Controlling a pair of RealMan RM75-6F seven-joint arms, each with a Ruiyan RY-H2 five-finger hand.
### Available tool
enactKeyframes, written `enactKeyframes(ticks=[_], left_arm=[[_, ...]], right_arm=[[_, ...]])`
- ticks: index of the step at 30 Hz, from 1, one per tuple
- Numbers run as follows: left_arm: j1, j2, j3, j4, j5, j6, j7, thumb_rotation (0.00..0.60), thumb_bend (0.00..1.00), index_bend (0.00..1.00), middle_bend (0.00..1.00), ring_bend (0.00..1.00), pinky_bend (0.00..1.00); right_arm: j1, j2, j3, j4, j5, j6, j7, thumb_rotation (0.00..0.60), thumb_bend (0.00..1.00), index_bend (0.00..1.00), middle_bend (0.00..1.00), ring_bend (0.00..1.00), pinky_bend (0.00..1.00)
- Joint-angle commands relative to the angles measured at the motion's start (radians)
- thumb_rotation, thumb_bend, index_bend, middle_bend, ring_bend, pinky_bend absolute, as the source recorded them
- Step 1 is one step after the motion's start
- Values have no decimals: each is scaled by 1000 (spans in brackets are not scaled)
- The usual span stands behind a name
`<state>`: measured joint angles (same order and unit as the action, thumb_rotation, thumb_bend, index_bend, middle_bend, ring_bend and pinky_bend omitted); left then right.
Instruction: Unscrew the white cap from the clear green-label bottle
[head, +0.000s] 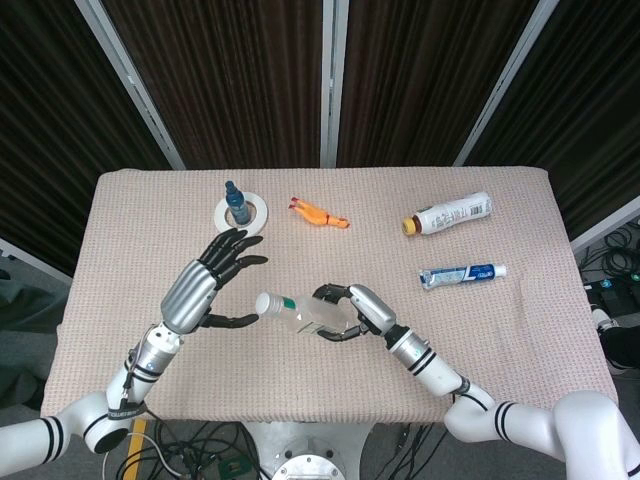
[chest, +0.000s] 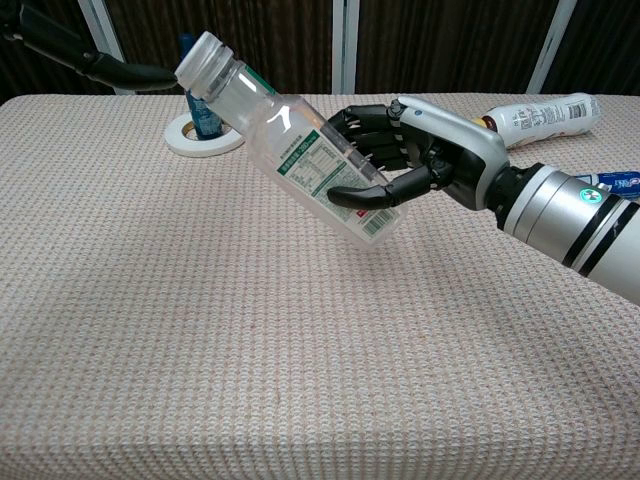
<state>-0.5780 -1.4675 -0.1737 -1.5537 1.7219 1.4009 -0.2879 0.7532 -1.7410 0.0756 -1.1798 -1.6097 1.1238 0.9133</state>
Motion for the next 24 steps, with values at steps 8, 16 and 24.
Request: enactKeyframes(ticks=[8, 16, 24], left_arm=[[-10, -1, 5, -12, 3, 19, 0, 600, 85, 207, 79, 0, 0], [0, 14, 23, -19, 3, 35, 16, 600, 85, 207, 79, 0, 0], [7, 35, 39, -19, -5, 33, 28, 600, 85, 207, 78, 0, 0]], right_arm=[[9, -1, -1, -2, 4, -11, 2, 600, 413, 729, 571, 460, 579], [10, 4, 3, -1, 7, -4, 8, 600, 412, 728, 571, 460, 579], [10, 9, -1, -9, 7, -2, 7, 600, 412, 726, 569, 460, 579]])
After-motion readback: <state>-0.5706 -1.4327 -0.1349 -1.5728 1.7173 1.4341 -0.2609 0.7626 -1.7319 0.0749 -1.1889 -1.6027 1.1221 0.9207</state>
